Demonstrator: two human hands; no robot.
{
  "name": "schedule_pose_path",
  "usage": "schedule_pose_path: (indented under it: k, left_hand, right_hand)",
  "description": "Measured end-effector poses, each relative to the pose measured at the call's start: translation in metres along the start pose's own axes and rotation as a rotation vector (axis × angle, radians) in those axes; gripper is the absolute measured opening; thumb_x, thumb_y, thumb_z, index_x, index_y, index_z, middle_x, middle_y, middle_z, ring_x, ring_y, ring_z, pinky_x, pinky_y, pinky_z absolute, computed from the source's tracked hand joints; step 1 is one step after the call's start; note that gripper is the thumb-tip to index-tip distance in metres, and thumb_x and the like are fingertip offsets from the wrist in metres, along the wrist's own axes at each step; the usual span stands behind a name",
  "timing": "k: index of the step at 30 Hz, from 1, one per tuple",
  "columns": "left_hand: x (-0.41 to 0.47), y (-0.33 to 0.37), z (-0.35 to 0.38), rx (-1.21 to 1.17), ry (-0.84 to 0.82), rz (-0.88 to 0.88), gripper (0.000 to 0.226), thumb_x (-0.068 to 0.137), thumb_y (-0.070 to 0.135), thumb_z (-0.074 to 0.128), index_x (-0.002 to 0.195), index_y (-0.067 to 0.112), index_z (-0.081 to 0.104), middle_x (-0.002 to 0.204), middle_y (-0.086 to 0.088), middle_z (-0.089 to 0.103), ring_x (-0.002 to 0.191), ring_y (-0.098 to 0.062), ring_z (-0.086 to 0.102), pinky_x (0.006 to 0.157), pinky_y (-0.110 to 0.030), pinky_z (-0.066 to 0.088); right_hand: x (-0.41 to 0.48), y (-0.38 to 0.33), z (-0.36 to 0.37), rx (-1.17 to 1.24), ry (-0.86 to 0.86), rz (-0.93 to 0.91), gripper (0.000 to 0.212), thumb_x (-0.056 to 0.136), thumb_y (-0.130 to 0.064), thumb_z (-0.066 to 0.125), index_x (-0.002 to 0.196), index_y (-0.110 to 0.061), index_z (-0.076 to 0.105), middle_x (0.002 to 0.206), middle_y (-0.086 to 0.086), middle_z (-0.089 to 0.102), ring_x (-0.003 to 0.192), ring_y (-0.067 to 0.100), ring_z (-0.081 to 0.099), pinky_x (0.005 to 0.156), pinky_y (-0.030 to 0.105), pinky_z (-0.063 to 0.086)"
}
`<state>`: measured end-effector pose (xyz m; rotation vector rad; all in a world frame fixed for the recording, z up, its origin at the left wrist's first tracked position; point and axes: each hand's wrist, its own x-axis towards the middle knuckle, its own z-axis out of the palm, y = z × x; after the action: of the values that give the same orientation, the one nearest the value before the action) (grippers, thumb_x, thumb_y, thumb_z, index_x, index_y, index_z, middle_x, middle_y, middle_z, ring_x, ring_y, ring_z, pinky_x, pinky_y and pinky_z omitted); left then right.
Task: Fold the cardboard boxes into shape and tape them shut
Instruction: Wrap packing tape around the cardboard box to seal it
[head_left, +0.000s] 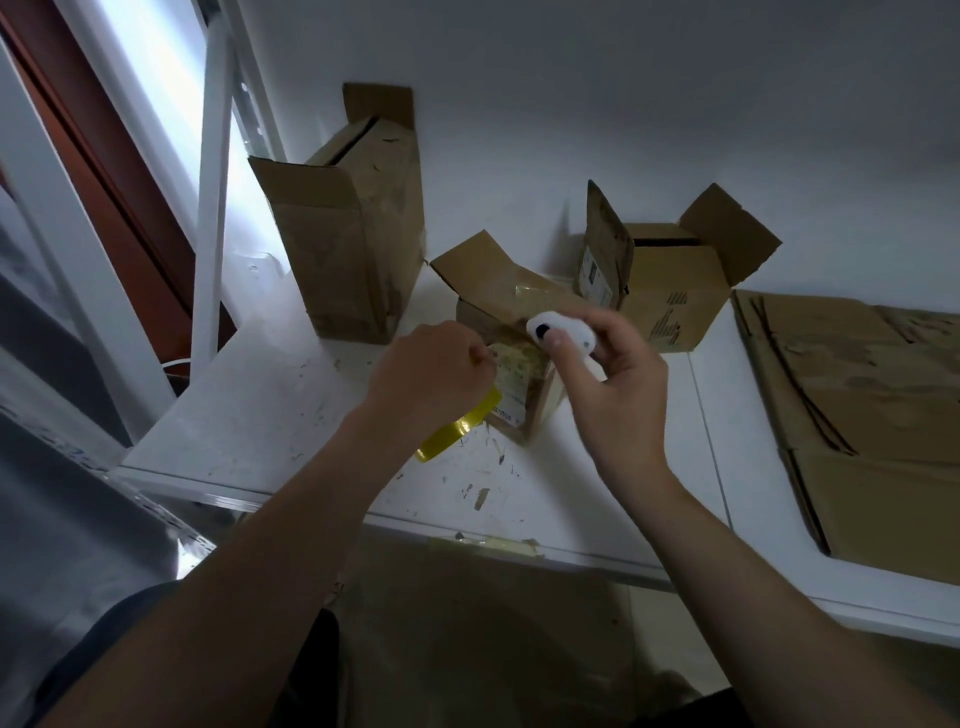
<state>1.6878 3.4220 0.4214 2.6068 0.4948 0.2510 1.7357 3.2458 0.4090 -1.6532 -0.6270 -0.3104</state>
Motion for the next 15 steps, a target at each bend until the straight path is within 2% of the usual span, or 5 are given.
schedule_pose_path:
  k: [3,7,10,15]
  left_hand:
    - [0.001,-0.003,0.000,-0.003,0.007,-0.003,0.030,0.095,0.050,0.053,0.100,0.030,0.075,0.100,0.009,0.072,0.073,-0.002,0.054,0.060,-0.017,0.033]
    - [0.003,-0.005,-0.001,-0.021,0.020,0.004,0.025,0.096,0.046,0.056,0.103,0.031,0.075,0.105,0.010,0.071,0.071,0.000,0.050,0.061,-0.017,0.031]
    - [0.005,-0.008,0.000,-0.043,0.012,0.006,0.025,0.096,0.048,0.058,0.104,0.032,0.076,0.108,0.011,0.072,0.071,0.005,0.045,0.065,-0.021,0.034]
    - [0.008,-0.009,0.001,-0.049,-0.006,-0.021,0.025,0.097,0.047,0.057,0.105,0.034,0.076,0.116,0.009,0.071,0.073,0.000,0.046,0.074,-0.027,0.037]
  right_hand:
    - [-0.006,0.009,0.005,-0.192,-0.033,-0.129,0.018,0.086,-0.023,0.080,0.097,-0.019,0.067,0.095,-0.002,0.070,0.089,0.010,0.066,0.077,0.026,0.056]
    - [-0.006,0.023,0.007,-0.310,-0.050,-0.284,0.020,0.083,-0.017,0.082,0.096,-0.008,0.071,0.101,0.007,0.070,0.092,0.018,0.066,0.076,0.029,0.057]
    - [-0.003,0.029,0.003,-0.348,-0.071,-0.314,0.022,0.084,-0.022,0.081,0.101,-0.010,0.075,0.106,0.008,0.070,0.095,0.015,0.065,0.080,0.022,0.056]
    - [-0.004,0.030,0.002,-0.367,-0.093,-0.337,0.022,0.086,-0.025,0.079,0.103,-0.011,0.078,0.108,0.012,0.069,0.097,0.019,0.066,0.079,0.033,0.059]
